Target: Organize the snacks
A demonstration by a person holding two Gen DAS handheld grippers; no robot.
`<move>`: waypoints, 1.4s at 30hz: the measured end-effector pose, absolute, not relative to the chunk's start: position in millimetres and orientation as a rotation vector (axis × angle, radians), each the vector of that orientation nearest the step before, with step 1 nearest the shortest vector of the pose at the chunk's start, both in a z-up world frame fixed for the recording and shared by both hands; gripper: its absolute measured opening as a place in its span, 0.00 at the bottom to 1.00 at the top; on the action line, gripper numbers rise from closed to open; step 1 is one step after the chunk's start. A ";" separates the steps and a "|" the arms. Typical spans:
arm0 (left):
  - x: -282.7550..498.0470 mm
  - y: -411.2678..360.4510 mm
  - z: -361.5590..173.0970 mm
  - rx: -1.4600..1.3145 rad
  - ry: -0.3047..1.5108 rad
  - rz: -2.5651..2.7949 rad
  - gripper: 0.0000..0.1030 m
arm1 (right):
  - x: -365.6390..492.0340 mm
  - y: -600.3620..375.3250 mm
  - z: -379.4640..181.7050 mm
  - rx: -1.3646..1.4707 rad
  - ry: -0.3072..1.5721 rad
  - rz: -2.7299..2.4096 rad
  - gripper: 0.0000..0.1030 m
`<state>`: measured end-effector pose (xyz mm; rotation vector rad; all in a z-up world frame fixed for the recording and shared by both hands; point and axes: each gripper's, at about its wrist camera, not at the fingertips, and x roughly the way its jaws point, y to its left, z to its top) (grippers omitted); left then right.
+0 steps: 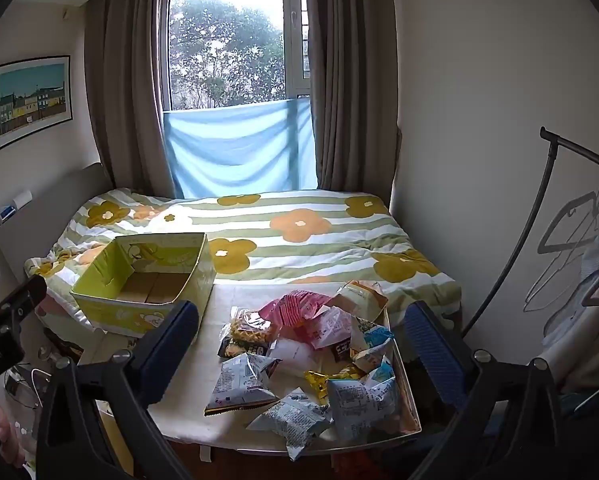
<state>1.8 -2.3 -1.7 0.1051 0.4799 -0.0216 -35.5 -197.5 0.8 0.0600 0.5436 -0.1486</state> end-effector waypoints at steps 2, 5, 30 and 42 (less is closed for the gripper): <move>6.1 -6.8 -1.5 0.122 0.491 -0.010 1.00 | -36.1 -197.7 1.0 0.064 0.539 -0.148 1.00; -0.3 -7.5 2.5 0.100 0.450 -0.011 1.00 | -36.6 -197.7 1.1 0.064 0.539 -0.150 1.00; -6.1 7.1 -1.6 0.045 0.499 -0.064 1.00 | -41.7 -192.2 0.2 0.056 0.538 -0.147 1.00; -5.5 6.5 -0.4 0.040 0.499 -0.061 1.00 | -40.3 -188.9 3.0 0.055 0.542 -0.137 1.00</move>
